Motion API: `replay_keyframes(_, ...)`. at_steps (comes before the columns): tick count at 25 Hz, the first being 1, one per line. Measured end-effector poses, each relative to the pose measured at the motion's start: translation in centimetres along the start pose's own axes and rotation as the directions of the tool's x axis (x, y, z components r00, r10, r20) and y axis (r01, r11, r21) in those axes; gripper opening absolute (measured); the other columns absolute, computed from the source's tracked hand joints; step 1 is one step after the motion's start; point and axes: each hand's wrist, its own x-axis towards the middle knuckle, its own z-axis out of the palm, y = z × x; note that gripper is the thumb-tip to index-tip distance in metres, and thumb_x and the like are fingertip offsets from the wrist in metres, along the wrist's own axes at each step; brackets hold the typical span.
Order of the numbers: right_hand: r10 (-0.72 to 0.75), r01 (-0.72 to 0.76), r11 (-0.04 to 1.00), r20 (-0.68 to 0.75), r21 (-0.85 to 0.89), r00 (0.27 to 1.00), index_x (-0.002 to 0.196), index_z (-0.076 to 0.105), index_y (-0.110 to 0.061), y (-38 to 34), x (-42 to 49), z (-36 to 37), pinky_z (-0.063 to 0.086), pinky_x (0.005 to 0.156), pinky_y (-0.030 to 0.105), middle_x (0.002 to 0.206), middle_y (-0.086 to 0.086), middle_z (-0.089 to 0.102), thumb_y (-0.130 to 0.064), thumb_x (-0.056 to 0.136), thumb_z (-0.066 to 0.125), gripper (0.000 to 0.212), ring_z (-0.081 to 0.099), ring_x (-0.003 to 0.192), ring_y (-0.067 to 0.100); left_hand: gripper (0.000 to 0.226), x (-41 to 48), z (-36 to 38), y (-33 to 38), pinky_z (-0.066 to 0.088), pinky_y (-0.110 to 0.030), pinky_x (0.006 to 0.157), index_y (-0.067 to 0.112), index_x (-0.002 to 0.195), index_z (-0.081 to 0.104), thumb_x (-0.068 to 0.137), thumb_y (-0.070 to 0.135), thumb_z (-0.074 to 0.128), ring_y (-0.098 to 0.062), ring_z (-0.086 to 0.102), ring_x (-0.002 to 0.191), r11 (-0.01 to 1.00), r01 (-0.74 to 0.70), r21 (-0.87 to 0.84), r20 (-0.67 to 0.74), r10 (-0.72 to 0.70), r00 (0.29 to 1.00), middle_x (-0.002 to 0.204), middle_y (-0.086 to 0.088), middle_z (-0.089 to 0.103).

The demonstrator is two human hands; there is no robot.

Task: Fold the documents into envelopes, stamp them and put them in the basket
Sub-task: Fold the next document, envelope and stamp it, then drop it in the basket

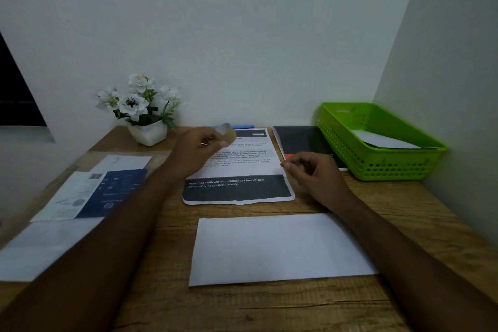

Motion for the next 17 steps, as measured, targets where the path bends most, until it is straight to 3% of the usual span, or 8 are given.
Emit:
replay_keyframes(4, -0.018, 0.015, 0.992, 0.027, 0.125, 0.999, 0.101, 0.07, -0.023, -0.7, -0.6, 0.2, 0.048, 0.059, 0.024, 0.08, 0.0, 0.066, -0.018, 0.088, 0.07, 0.015, 0.059, 0.063, 0.012, 0.007, -1.4, 3.1, 4.6, 0.053, -0.025, 0.077, 0.02, 0.089, 0.072, 0.084, 0.019, 0.068, -0.014, 0.065, 0.082, 0.976, 0.004, -0.218, 0.283, 0.06, 0.957, 0.088, 0.002, 0.072)
replay_keyframes(7, -0.031, 0.028, 0.979, 0.013, 0.202, 0.999, 0.106, 0.06, -0.028, -0.8, -1.0, 0.3, 0.042, 0.046, 0.022, 0.085, -0.006, 0.062, -0.018, 0.078, 0.08, 0.036, 0.05, 0.05, 0.011, 0.01, -2.1, 5.1, 6.3, 0.054, -0.019, 0.072, 0.019, 0.09, 0.074, 0.083, 0.024, 0.069, -0.012, 0.067, 0.08, 0.961, 0.059, -0.272, 0.256, 0.013, 0.967, 0.086, 0.001, 0.073)
replay_keyframes(11, -0.047, 0.069, 0.971, -0.103, 0.229, 0.994, 0.11, 0.055, -0.02, -0.7, -0.8, 0.1, 0.041, 0.047, 0.025, 0.094, -0.011, 0.06, -0.018, 0.069, 0.087, 0.052, 0.046, 0.051, 0.016, 0.014, -2.3, 5.9, 7.0, 0.057, -0.024, 0.074, 0.015, 0.088, 0.076, 0.082, 0.026, 0.069, -0.016, 0.07, 0.077, 0.909, 0.172, -0.38, 0.279, -0.064, 0.958, 0.082, -0.002, 0.075)
replay_keyframes(15, -0.216, 0.228, 0.967, -0.106, 0.115, 0.97, 0.106, 0.067, -0.015, -1.1, -0.6, -0.1, 0.05, 0.053, 0.028, 0.107, -0.003, 0.06, -0.012, 0.071, 0.085, 0.04, 0.057, 0.058, 0.019, 0.021, -2.3, 5.9, 7.2, 0.058, -0.025, 0.071, 0.01, 0.086, 0.076, 0.079, 0.029, 0.07, -0.019, 0.072, 0.073, 0.872, 0.264, -0.411, 0.328, -0.129, 0.936, 0.079, -0.007, 0.075)
replay_keyframes(17, -0.214, 0.225, 0.967, -0.102, 0.119, 0.972, 0.107, 0.069, -0.015, -1.1, -0.6, -0.1, 0.051, 0.053, 0.028, 0.108, -0.004, 0.062, -0.014, 0.075, 0.082, 0.034, 0.06, 0.058, 0.024, 0.022, -2.3, 5.7, 7.1, 0.057, -0.027, 0.075, 0.014, 0.087, 0.076, 0.074, 0.031, 0.074, -0.018, 0.071, 0.076, 0.89, 0.264, -0.373, 0.344, -0.132, 0.93, 0.079, -0.004, 0.075)
